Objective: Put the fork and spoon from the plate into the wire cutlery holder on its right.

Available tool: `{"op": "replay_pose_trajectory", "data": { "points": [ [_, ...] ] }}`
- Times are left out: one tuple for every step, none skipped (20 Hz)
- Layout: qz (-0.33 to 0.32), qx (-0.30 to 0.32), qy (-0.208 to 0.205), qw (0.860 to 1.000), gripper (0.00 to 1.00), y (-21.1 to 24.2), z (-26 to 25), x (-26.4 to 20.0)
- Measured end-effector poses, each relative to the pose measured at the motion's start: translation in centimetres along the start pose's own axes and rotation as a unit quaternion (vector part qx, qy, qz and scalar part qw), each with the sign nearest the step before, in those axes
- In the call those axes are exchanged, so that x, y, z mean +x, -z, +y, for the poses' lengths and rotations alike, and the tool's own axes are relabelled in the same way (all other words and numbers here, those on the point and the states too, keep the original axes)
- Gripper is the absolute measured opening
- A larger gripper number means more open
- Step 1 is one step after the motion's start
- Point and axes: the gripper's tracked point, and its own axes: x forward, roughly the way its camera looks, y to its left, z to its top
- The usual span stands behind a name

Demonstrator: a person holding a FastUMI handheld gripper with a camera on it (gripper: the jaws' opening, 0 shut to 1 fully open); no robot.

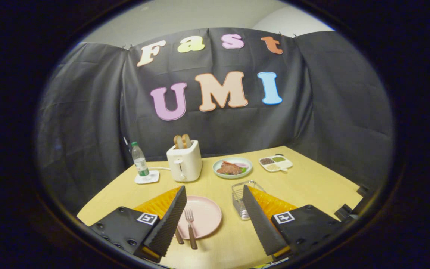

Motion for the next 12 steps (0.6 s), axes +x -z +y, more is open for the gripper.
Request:
{"op": "replay_pose_trajectory", "data": {
  "points": [
    [0.008,-0.002,-0.003,1.000,0.96,0.8,0.1,0.2],
    [0.018,-0.003,-0.006,1.000,0.96,1.6,0.3,0.4],
    [0.027,-0.005,-0.011,1.000,0.96,2.6,0.5,0.7],
    [0.036,-0.007,-0.015,0.999,0.96,3.4,0.7,0.9],
    [0.046,-0.011,-0.018,0.999,0.96,4.5,0.9,1.2],
    [0.057,-0.015,-0.021,0.998,0.96,5.6,1.0,1.3],
    [0.066,-0.018,-0.024,0.997,0.96,6.7,1.2,1.4],
    [0.076,-0.019,-0.025,0.997,0.96,7.7,1.2,1.5],
    [0.089,-0.021,-0.026,0.995,0.96,9.1,1.3,1.4],
    [0.100,-0.021,-0.027,0.994,0.96,10.1,1.4,1.3],
    [0.108,-0.022,-0.029,0.993,0.96,10.9,1.6,1.1],
    [0.114,-0.023,-0.031,0.993,0.96,11.6,1.7,0.9]
  ]
}}
